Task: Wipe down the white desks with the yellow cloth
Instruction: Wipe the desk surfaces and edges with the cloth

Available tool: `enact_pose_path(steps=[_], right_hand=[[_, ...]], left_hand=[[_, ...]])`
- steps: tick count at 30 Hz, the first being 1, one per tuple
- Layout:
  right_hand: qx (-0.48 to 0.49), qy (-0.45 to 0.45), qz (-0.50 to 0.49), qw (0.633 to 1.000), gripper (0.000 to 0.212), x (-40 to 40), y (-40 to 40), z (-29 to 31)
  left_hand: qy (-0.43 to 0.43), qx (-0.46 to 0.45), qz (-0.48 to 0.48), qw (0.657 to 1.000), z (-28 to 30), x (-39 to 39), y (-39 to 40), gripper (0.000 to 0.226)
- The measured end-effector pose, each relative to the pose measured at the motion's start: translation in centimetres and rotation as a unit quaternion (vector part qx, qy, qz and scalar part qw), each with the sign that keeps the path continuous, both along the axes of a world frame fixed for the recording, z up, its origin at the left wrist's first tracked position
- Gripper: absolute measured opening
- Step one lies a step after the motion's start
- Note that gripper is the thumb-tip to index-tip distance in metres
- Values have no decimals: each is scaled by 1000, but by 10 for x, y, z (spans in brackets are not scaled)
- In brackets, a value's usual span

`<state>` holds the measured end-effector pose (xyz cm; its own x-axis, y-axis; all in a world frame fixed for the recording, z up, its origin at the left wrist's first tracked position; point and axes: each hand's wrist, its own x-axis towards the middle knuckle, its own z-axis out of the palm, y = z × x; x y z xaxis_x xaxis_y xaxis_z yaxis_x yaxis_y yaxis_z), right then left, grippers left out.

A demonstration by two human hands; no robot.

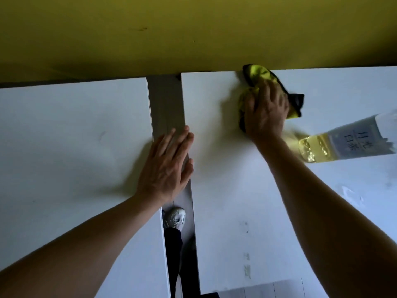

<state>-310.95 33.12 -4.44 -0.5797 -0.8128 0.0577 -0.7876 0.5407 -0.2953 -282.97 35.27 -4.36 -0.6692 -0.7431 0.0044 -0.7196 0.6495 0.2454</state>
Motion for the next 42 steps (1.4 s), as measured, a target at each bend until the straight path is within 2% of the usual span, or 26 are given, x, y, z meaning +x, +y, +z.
enact_pose_path(steps=[2,5,9,11,13,16,20,22,27,30,35,38,40,42], right_hand=[[-11,-11,82,996,55,42,0,5],[-54,-45,230,971,50,108,6,7],[-27,-41,274,960,52,104,13,7],[-24,-40,248,968,52,83,29,6],[-35,-32,177,983,52,57,54,5],[-34,-33,80,996,53,29,84,4],[-26,-38,44,998,55,40,91,8],[-29,-40,79,996,55,69,100,12],[-63,-60,247,965,51,148,132,16],[-46,-44,253,965,54,133,144,15],[-46,-26,80,995,55,70,201,9],[-31,-20,-11,999,56,51,224,5],[-29,-21,-50,998,57,60,222,4],[-35,-31,-26,999,58,83,221,7]], left_hand=[[11,-6,-2,1000,0,0,0,58],[34,-32,20,999,-1,4,3,47],[62,-60,19,996,-2,21,23,39],[72,-39,-28,996,-4,31,53,45],[62,8,-56,996,-4,37,87,57],[27,46,-18,998,-2,37,119,67],[37,70,30,996,6,30,128,68],[58,94,48,993,9,29,129,67],[143,111,127,975,14,31,141,48],[117,95,108,983,15,33,150,46],[68,71,67,993,14,31,159,51],[45,45,58,996,12,36,156,48],[37,38,55,997,12,38,156,46],[36,44,54,997,15,38,158,52]])
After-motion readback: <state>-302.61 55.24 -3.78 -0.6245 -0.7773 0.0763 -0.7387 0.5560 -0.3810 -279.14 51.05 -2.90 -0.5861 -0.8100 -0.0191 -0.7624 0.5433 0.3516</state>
